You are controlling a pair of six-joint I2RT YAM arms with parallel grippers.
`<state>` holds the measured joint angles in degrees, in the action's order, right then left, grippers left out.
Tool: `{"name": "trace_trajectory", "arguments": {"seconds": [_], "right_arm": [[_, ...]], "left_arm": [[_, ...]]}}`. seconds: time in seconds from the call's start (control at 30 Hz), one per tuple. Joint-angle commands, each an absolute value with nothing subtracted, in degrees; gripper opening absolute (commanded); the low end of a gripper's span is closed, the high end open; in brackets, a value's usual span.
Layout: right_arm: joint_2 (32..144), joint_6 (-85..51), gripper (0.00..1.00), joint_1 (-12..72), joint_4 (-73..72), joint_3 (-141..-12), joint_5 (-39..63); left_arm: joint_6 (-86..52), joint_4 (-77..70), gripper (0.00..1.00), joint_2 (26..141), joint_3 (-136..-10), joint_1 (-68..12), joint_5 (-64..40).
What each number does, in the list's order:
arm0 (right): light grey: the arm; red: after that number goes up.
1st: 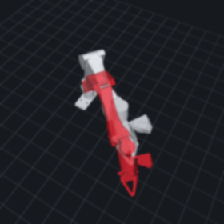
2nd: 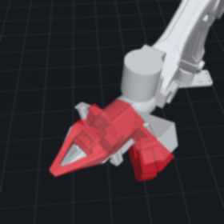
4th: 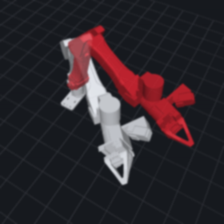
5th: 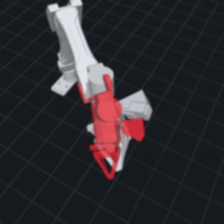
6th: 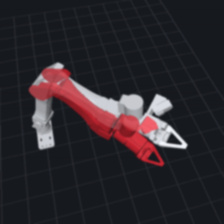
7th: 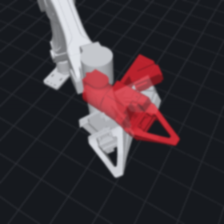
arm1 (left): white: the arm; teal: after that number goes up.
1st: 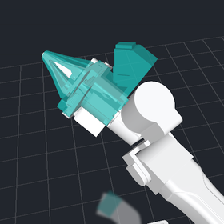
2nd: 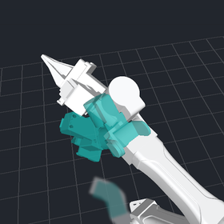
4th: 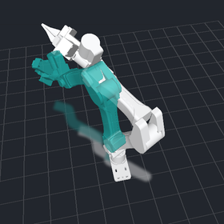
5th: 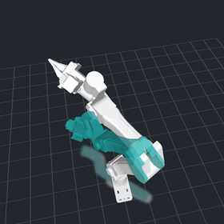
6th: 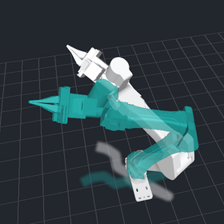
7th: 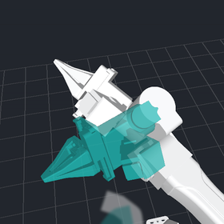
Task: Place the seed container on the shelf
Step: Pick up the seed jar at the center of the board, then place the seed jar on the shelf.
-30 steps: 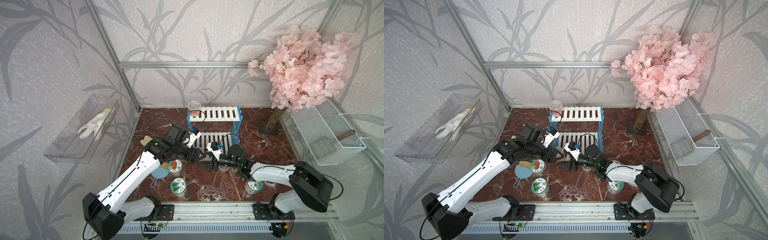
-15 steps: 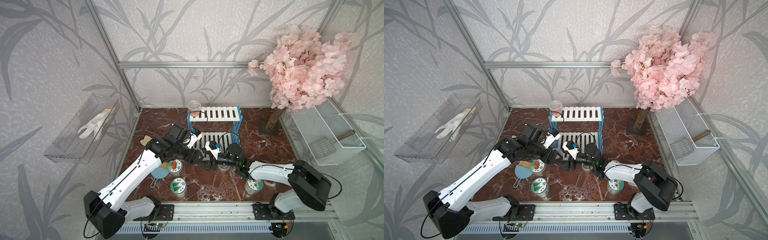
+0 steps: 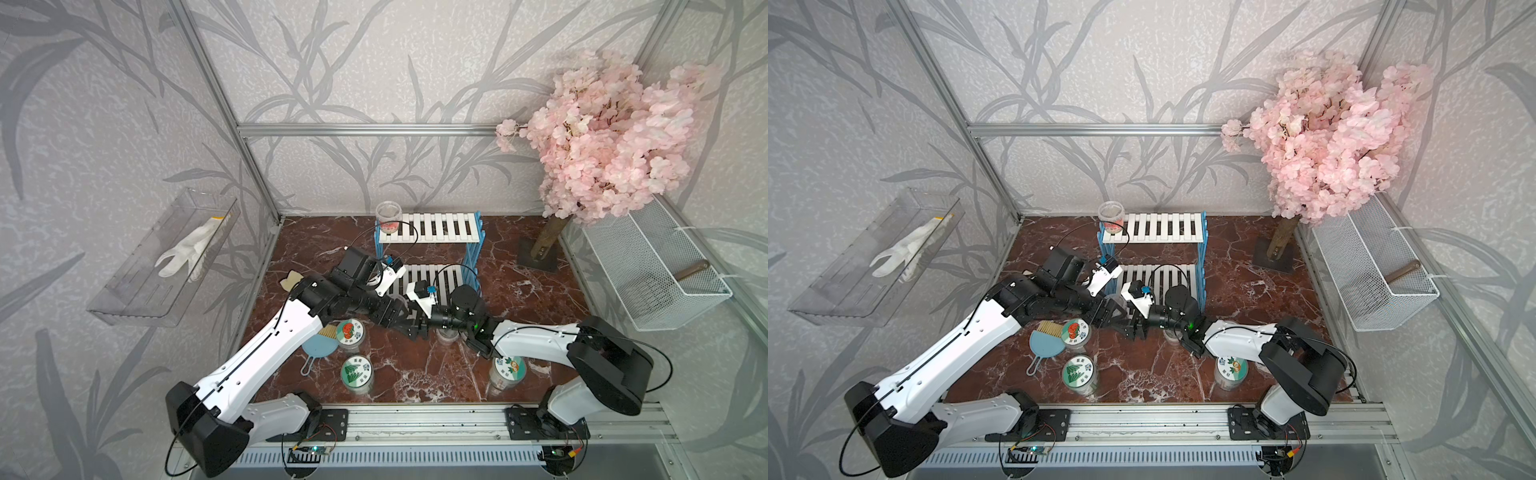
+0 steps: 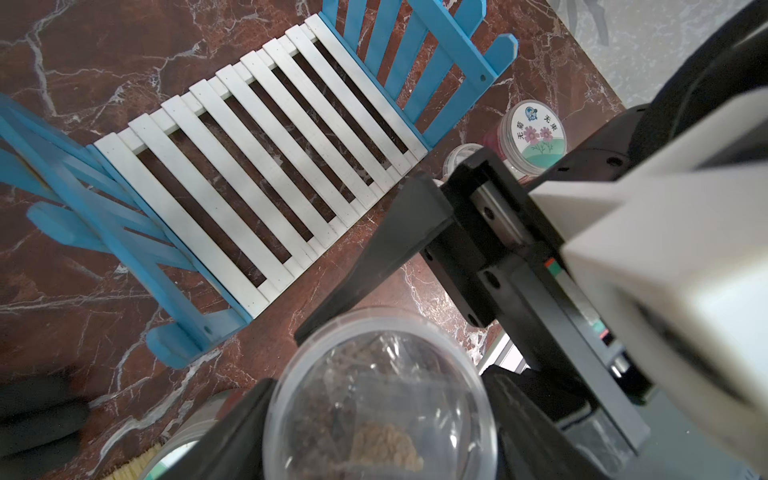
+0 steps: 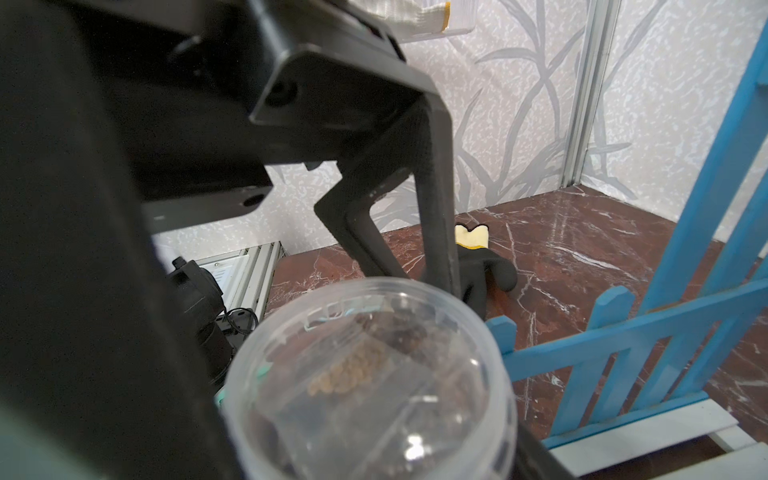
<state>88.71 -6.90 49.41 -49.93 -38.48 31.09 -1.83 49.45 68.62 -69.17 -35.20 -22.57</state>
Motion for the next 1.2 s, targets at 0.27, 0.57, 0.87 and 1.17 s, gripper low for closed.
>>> {"name": "trace_trajectory", "arguments": {"seconds": [0.27, 0.57, 0.87, 1.17], "right_arm": [[87.6, -8.3, 0.66, 49.5, -52.7, -37.8, 30.1], [86.2, -8.9, 0.66, 49.5, -54.7, -35.2, 27.6], [76.6, -5.9, 0.66, 48.4, -44.4, -35.9, 21.5], [70.8, -2.8, 0.66, 45.7, -31.0, -44.0, 15.1]], "left_arm": [[-1.0, 49.9, 0.86, 68.7, -70.3, -35.7, -23.3], [-6.4, 43.5, 0.95, 62.4, -68.8, -35.5, -19.7], [-13.0, 32.3, 1.0, 47.6, -62.4, -34.0, 1.2], [-17.3, 28.7, 1.0, 45.5, -56.3, -28.5, 2.5]]}}
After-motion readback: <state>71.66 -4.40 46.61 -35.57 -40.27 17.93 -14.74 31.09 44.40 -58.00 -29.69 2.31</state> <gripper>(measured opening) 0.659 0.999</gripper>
